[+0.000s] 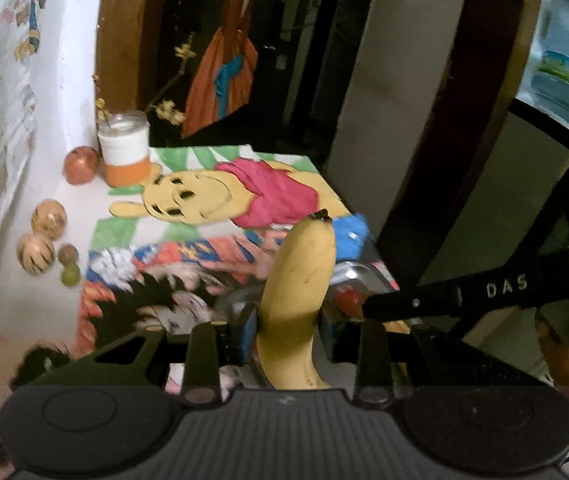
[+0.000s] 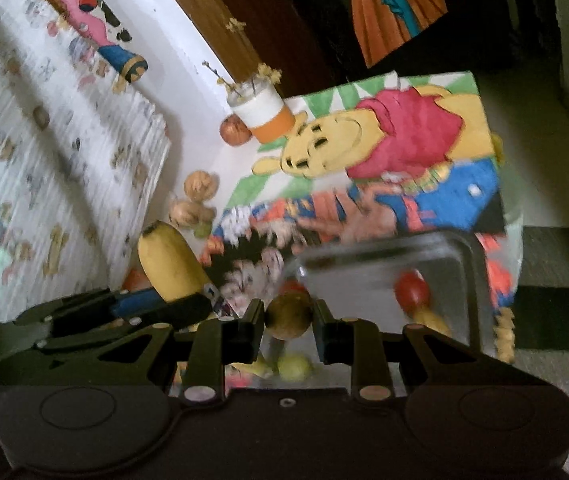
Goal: Organize fruits
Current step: 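Lift the banana with the left gripper while the right carries the brown fruit toward the tray, then lower the banana into the tray and open the left gripper while the right releases the brown fruit there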
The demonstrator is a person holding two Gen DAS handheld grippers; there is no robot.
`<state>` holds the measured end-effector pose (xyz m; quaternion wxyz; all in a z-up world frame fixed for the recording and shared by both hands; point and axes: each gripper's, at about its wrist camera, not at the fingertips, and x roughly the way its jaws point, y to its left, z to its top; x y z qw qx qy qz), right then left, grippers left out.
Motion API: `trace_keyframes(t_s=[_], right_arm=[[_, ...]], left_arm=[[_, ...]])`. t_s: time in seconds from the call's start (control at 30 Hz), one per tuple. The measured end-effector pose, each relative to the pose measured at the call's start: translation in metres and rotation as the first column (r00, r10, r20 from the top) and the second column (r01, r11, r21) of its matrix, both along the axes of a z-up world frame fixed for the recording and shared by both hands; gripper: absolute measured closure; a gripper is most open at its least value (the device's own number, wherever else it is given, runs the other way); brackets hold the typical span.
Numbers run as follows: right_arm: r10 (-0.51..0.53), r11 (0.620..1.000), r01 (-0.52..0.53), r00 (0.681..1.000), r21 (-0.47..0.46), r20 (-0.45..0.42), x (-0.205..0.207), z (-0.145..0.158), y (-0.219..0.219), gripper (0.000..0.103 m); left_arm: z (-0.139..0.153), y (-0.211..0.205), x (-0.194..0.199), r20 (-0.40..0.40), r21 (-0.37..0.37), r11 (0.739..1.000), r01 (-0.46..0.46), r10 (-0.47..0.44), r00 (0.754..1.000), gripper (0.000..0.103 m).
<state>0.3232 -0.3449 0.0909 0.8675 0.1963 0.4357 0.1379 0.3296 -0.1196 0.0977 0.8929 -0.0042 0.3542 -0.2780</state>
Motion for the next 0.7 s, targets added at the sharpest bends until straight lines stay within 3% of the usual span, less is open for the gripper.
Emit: trace_keyframes(t_s=[0.37,0.7], right_arm=[[-0.017,1.000,0.016,0.997,-0.025,-0.074,-0.073,-0.021,-0.020,0.075],[-0.003,0.992,-0.011,0.994,-0.126,-0.113,-0.102,-0.040,-0.025,0.075]], left_arm=[[-0.011,-0.013,-0.057,-0.108,-0.028,0.996,0.084,-0.087,0.990,0.068],[-0.035,-0.018,-0.057,-0.294,-0.061,0.996,0.067,-0.082,0.952,0.068]])
